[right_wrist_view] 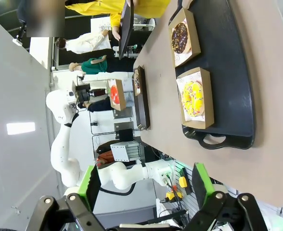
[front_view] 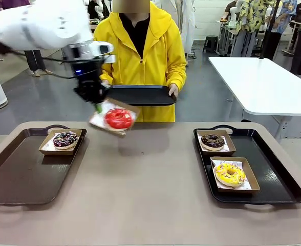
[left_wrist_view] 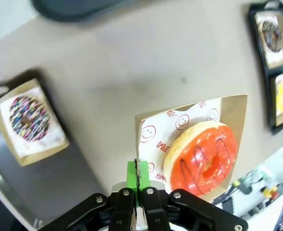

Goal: Individually package the donuts and arrange them on the tray.
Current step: Place the picked Paper togo box on the Handle tray.

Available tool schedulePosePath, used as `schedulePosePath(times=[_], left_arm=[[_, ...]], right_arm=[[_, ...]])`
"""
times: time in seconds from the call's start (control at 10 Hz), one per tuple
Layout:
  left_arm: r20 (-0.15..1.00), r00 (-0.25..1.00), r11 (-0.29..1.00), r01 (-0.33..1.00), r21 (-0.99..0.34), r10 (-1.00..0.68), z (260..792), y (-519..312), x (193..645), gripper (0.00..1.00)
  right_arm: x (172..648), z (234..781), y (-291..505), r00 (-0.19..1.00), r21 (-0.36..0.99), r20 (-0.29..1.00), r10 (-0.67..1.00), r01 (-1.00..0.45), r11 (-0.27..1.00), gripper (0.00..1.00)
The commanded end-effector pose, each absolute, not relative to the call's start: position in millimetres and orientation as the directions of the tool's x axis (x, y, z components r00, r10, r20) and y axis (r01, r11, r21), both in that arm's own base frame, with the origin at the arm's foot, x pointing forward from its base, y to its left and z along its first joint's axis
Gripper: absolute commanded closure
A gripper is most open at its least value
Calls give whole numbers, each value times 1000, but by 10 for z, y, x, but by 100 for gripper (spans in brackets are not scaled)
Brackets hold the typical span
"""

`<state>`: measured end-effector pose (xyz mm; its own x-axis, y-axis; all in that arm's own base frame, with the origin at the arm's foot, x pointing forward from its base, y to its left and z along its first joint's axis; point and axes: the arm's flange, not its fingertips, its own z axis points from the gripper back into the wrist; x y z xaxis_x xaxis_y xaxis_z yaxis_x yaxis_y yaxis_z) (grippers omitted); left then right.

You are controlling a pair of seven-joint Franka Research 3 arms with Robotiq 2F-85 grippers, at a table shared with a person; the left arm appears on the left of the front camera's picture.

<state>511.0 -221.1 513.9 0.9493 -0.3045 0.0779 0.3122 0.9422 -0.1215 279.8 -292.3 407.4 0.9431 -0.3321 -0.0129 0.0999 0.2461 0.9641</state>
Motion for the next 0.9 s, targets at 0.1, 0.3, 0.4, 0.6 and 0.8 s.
schedulePosePath(times=[0.1,0.3,0.4,0.6,0.8], left_arm=[[105,951,951,299,-78,-291,5034,-1309,4723,99],[106,974,976,206,-74,-198,4955,-818,4448,99],[110,983,984,159,-78,-150,4905,-611,4306,99],[106,989,991,110,-78,-101,4848,-250,4211,99],[96,991,994,94,-50,-89,4783,-234,4105,99]], right_arm=[[2787,4079,-2934,942,966,-16,-336,101,239,0],[2787,4079,-2934,942,966,-16,-336,101,239,0],[2787,4079,-2934,942,966,-16,-336,101,239,0],[2787,4079,-2934,942,966,-16,-336,101,239,0],[2787,4079,-2934,942,966,-16,-336,101,239,0]])
